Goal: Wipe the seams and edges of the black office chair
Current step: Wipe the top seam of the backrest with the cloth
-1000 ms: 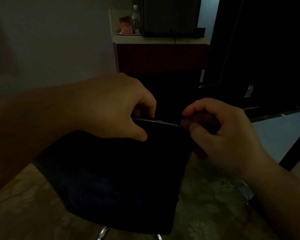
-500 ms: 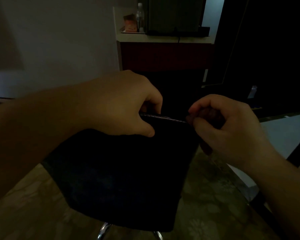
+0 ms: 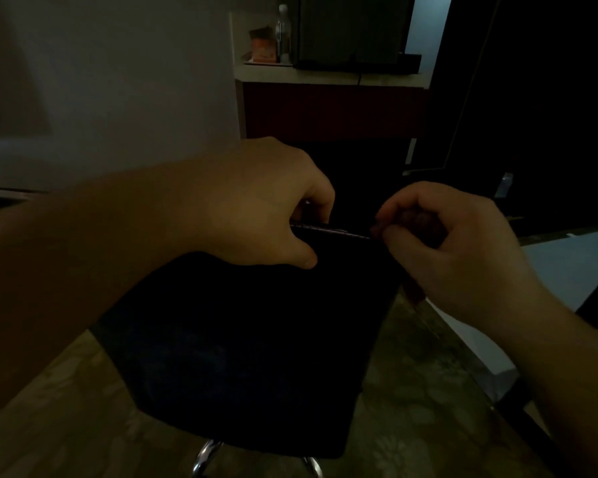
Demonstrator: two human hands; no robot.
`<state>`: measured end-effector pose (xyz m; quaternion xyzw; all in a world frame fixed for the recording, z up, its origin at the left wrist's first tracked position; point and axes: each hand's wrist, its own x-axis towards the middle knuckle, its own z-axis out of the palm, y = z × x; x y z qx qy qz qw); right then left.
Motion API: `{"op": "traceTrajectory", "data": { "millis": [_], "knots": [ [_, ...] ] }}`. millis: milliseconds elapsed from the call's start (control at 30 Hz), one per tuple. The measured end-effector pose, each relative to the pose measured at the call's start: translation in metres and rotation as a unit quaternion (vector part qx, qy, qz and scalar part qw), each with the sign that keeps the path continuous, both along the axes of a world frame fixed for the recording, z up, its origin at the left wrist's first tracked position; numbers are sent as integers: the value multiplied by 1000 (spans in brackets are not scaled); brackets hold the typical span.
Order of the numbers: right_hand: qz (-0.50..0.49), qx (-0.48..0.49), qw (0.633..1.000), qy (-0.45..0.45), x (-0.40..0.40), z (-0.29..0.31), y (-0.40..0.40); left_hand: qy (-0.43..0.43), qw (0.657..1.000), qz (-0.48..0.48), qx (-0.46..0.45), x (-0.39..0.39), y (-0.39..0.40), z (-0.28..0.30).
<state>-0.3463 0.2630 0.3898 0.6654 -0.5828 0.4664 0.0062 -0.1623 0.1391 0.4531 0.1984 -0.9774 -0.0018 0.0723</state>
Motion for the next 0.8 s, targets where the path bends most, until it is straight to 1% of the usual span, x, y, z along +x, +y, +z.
{"op": "traceTrajectory", "data": {
  "millis": [67, 133, 167, 267, 400, 533, 633, 667, 733, 800],
  "knots": [
    [21, 5, 1000, -1, 1, 0, 0, -5, 1000, -3, 0, 0, 1, 0],
    [52, 6, 998, 26, 2, 3, 2, -3, 1000, -3, -4, 1, 1, -1],
    [46, 4, 998, 30, 3, 3, 1, 1, 1000, -3, -6, 1, 0, -2],
    [16, -5, 1000, -12, 3, 1, -3, 11, 1000, 0, -11, 1, 1, -3],
    [62, 11, 998, 6, 2, 5, 0, 9, 1000, 1, -24, 1, 1, -3],
    [9, 2, 1000, -13, 6, 4, -7, 17, 1000, 0, -20, 1, 0, -3],
    [42, 14, 999, -2, 5, 6, -4, 8, 999, -4, -32, 0, -1, -3],
    [40, 16, 999, -4, 5, 7, -4, 10, 999, -6, -30, 1, -2, -4],
    [10, 9, 1000, -4, 5, 6, -7, 16, 1000, -6, -9, 4, -6, -3],
    [-16, 0, 1000, 15, 7, 2, -9, 11, 1000, 2, 9, 10, -9, 2]
  ]
}}
